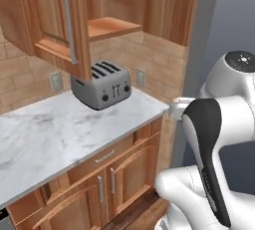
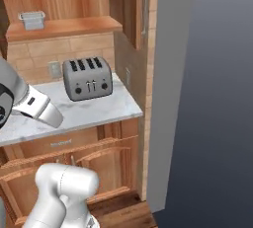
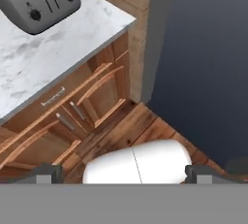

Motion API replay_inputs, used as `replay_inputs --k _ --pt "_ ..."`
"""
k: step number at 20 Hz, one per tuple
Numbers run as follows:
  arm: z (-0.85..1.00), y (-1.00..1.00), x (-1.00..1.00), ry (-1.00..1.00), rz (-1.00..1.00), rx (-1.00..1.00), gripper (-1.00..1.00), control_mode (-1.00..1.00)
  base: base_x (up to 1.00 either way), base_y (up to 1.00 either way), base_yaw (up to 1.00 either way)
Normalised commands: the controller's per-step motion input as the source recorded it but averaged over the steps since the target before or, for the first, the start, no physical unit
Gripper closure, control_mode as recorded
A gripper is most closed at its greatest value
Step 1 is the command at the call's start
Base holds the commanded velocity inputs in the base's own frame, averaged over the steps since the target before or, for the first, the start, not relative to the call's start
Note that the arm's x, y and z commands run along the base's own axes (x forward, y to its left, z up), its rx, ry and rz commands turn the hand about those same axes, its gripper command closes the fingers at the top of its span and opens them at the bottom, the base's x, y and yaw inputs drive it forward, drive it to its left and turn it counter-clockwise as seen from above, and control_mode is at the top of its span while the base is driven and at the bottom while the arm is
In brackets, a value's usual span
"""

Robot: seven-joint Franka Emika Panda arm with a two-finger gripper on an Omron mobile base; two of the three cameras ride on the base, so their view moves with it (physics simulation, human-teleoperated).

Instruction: Retrieve the tupperware and aluminum foil from the cabinet and place them on the dining counter near the plate with steak and sweet potato to prepare for storing leftovers.

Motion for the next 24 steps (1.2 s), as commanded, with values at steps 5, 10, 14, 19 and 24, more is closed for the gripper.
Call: replay_inputs --k 5,10,14,19,24 --pt "0.00 0.00 0.00 0.00 0.00 0.00 -1.00 1.00 0.97 0.00 0.44" --pt "0.00 0.00 0.00 0.00 0.00 0.00 -1.00 1.00 0.54 0.00 0.56" --pt "0.00 0.00 0.00 0.00 0.00 0.00 -1.00 1.00 0.28 0.00 0.63" --pt "0.00 0.00 0.00 0.00 0.00 0.00 -1.00 1.00 0.26 -0.47 0.56" --pt "0.00 0.00 0.00 0.00 0.00 0.00 -1.00 1.00 0.03 -0.85 0.40"
